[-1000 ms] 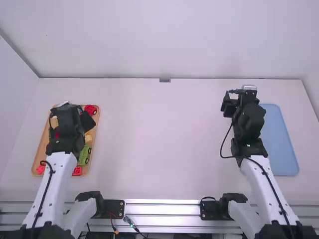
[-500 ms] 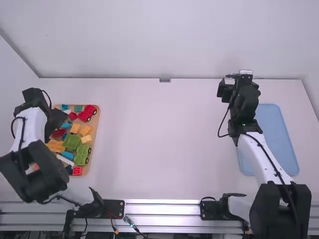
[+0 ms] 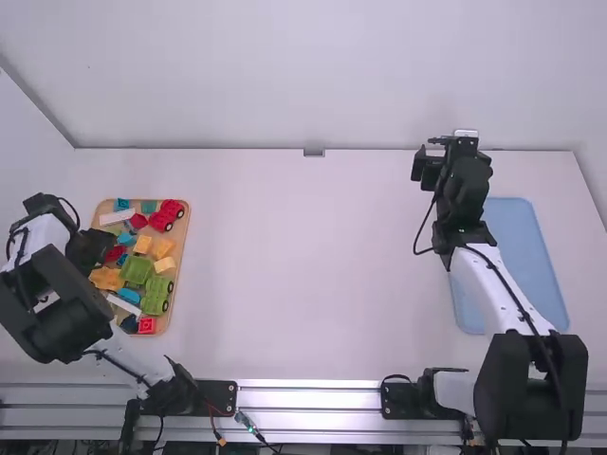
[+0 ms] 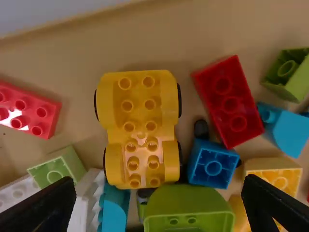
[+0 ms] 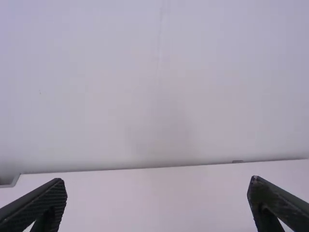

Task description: Assemble lego blocks to make yellow taxi

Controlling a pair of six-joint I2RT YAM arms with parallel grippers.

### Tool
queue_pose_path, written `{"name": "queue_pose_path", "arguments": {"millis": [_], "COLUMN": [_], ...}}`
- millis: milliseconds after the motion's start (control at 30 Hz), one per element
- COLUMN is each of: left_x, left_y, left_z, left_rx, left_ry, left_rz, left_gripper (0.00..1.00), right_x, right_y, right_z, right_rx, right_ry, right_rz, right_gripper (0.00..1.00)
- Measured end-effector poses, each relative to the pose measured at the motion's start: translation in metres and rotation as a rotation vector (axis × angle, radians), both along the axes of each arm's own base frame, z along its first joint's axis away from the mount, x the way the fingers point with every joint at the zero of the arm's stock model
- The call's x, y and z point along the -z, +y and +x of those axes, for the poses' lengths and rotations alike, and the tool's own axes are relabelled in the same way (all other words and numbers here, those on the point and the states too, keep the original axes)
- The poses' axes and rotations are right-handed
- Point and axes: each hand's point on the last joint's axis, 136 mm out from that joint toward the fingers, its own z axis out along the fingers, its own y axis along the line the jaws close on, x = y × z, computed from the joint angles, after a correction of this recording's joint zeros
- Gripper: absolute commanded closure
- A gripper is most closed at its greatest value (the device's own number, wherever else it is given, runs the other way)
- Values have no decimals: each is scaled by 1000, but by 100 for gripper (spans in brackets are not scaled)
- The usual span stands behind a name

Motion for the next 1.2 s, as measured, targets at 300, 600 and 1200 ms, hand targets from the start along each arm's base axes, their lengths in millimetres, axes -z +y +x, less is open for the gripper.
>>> {"name": "queue_pose_path", "arguments": {"millis": [300,600,1200], "left_x": [18,34,52], "left_y": [-4,-8,-5], "left_z": [-2,-7,-7], "left_rx": [-8,-8,12], "left_ry": [-11,-11,-1], "left_rz": [1,2,10], "left_gripper": [17,19,22], "right_x": [0,0,0], "right_y": [0,0,0], "right_z": [0,0,0], "right_rx": [0,1,-1], "right_ry": [-1,-1,1], "right_rz": [1,2,1], "right_gripper": [1,1,1]}}
